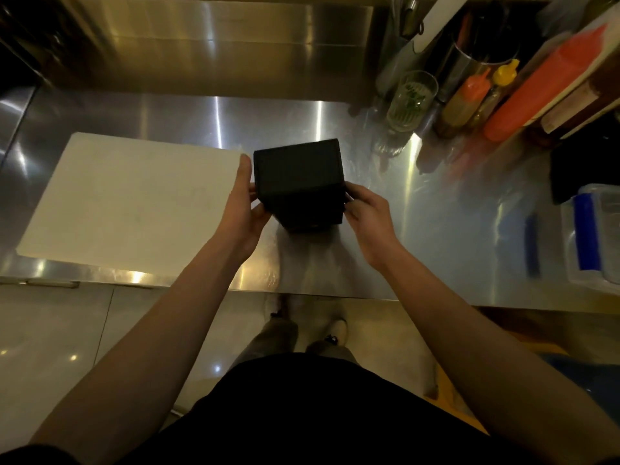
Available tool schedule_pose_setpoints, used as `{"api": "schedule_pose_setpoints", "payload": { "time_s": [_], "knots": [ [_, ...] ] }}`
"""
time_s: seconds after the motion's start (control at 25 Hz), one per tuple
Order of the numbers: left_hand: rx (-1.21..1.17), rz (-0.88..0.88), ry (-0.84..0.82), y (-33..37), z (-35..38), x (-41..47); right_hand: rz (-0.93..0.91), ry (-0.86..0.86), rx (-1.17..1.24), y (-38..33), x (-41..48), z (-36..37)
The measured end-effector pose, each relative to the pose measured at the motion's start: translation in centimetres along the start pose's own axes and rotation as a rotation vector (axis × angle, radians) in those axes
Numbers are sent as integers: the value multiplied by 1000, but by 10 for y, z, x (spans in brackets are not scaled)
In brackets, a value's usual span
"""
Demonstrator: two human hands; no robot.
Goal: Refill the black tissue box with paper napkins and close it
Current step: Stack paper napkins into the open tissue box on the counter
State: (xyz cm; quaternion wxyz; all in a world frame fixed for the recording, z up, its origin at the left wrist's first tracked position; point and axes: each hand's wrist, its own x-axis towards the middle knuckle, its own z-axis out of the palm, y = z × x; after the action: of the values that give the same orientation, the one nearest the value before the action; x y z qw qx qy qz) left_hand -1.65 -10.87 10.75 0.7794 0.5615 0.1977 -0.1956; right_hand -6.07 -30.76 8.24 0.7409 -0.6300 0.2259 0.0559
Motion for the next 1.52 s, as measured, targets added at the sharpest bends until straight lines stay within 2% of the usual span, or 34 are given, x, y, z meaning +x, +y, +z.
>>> {"api": "schedule_pose_setpoints", "payload": {
  "time_s": [0.08, 0.28, 0.48, 0.64, 0.92, 1.04, 1.28, 1.52],
  "knots": [
    [31, 24, -15, 3, 0, 13, 32, 25, 49, -7, 7, 4],
    [82, -63, -112, 15, -7, 42, 93, 81, 187, -11, 20, 20],
    [203, -55, -151, 7, -15, 65, 115, 244, 107, -7, 26, 30],
    [219, -38, -226, -12, -14, 60, 75, 282, -94, 2, 25, 26],
    [276, 14, -153, -50, -8, 55, 26, 120, -329, 16, 39, 3],
    [341, 83, -135, -61, -8, 47, -52, 43, -611, 23, 41, -4],
    [381, 94, -95, -64, -4, 41, -198, -140, -1075, 19, 59, 7],
    [402, 119, -74, -65, -2, 38, -281, -56, -1160, 31, 65, 13]
  ]
}}
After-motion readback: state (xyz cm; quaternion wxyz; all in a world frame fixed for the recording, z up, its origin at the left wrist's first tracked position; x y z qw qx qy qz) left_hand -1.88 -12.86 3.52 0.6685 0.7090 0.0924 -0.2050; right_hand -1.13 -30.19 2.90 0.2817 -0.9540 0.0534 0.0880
